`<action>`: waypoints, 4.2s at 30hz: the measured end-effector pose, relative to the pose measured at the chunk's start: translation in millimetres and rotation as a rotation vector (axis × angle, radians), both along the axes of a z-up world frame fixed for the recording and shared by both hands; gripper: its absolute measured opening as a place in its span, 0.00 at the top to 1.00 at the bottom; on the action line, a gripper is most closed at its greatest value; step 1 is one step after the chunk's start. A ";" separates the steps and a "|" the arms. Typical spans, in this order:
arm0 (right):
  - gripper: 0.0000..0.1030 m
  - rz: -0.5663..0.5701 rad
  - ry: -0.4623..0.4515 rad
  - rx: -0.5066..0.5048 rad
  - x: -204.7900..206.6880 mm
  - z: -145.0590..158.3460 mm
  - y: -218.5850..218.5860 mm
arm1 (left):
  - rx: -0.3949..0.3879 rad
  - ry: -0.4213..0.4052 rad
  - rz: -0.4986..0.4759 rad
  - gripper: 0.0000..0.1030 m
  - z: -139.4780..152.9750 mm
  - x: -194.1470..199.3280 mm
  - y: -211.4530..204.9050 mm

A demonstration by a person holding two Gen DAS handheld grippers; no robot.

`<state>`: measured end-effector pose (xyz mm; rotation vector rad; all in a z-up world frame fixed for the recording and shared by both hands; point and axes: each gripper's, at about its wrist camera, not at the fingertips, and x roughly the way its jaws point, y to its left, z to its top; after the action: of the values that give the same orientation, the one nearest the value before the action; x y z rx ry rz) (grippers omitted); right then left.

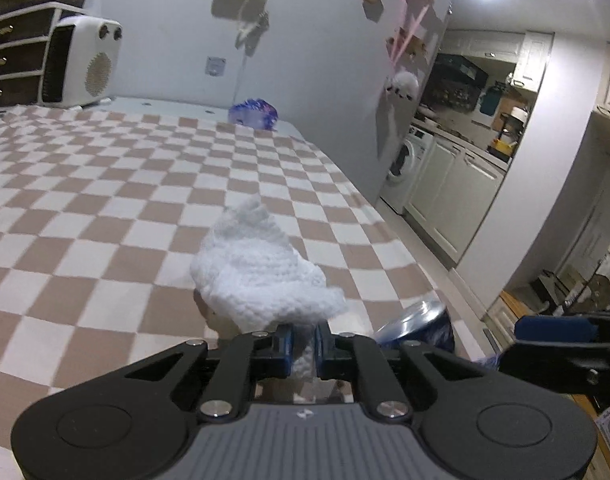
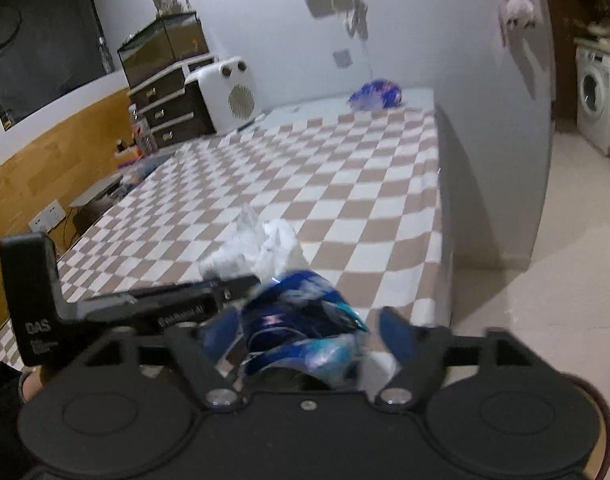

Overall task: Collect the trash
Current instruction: 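Hold the tissue in the left tool while the right tool gathers a second Pepsi can, then carry the tissue and Pepsi cans with both tools toward the wastebasket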

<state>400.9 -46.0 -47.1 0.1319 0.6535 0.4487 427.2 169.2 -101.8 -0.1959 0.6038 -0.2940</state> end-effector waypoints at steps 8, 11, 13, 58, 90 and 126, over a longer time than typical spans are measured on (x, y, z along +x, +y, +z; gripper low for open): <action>0.16 0.091 -0.078 -0.249 -26.4 -11.2 19.7 | -0.033 -0.003 -0.006 0.89 0.4 -1.5 2.0; 0.16 0.069 -0.109 -0.363 -30.4 -16.4 24.5 | -0.009 -0.012 -0.038 0.89 3.4 -4.0 -4.8; 0.16 0.038 -0.125 -0.409 -28.6 -17.2 21.9 | 0.002 -0.021 -0.065 0.92 4.9 -6.4 -9.9; 0.20 -0.301 0.147 -0.149 29.5 -10.9 37.8 | 0.231 -0.013 0.013 0.64 2.8 2.3 6.5; 0.27 -0.100 -0.099 -0.116 -109.2 1.3 3.2 | 0.145 -0.015 0.256 0.92 36.3 -150.9 -6.1; 0.26 -0.387 -0.230 -0.070 -192.0 31.4 -200.9 | 0.207 -0.122 0.051 0.92 97.8 -201.1 -205.9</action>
<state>208.9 -247.0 -15.8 0.1347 0.4031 0.0657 226.2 -36.7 -3.9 0.0059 0.5033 -0.1915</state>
